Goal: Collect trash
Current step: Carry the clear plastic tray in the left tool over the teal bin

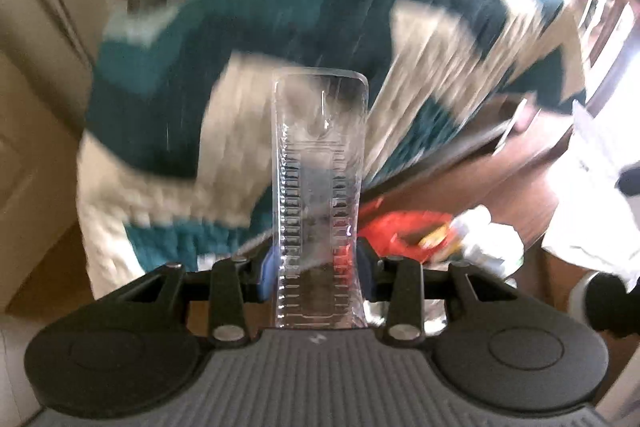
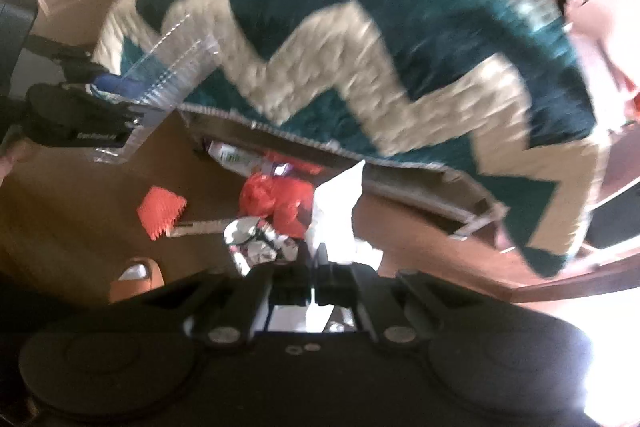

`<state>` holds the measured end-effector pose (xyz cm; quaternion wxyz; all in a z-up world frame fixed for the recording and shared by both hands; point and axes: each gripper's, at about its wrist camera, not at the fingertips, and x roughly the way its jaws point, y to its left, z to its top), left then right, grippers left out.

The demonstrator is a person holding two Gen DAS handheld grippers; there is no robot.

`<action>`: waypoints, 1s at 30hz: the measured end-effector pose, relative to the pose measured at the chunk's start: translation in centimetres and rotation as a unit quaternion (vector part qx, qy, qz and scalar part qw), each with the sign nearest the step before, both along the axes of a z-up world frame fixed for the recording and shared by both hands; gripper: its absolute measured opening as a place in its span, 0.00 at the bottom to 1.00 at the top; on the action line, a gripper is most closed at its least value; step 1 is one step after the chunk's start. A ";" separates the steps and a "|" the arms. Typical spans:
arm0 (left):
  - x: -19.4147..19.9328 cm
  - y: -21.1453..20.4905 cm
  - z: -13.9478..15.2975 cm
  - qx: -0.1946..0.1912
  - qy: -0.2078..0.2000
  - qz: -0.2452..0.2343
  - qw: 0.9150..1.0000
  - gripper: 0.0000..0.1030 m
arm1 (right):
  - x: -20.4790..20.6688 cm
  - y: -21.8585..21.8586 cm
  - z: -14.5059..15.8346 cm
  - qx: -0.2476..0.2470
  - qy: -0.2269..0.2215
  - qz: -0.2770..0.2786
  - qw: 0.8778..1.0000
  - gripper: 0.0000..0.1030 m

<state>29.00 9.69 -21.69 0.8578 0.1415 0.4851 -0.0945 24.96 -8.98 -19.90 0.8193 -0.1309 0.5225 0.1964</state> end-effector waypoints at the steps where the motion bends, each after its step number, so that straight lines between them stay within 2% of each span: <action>1: 0.0 -0.8 1.4 -0.002 -0.005 -0.004 1.000 0.38 | -0.3 -0.7 1.5 0.001 -0.010 0.000 1.000 0.00; 8: -0.7 -8.2 10.8 -0.018 -0.045 -0.041 0.998 0.38 | -2.1 -6.5 11.9 0.009 -0.092 -0.015 0.996 0.00; 17: -3.2 -20.1 22.0 -0.043 -0.105 -0.112 0.987 0.38 | -5.1 -16.4 24.4 -0.005 -0.208 -0.046 0.977 0.00; 24: -5.0 -30.6 30.2 -0.064 -0.166 -0.180 0.967 0.38 | -7.5 -25.2 32.5 -0.022 -0.301 -0.104 0.948 0.00; 30: -4.6 -39.2 35.1 -0.093 -0.176 -0.220 0.955 0.38 | -8.4 -32.0 38.4 -0.049 -0.357 -0.158 0.919 0.00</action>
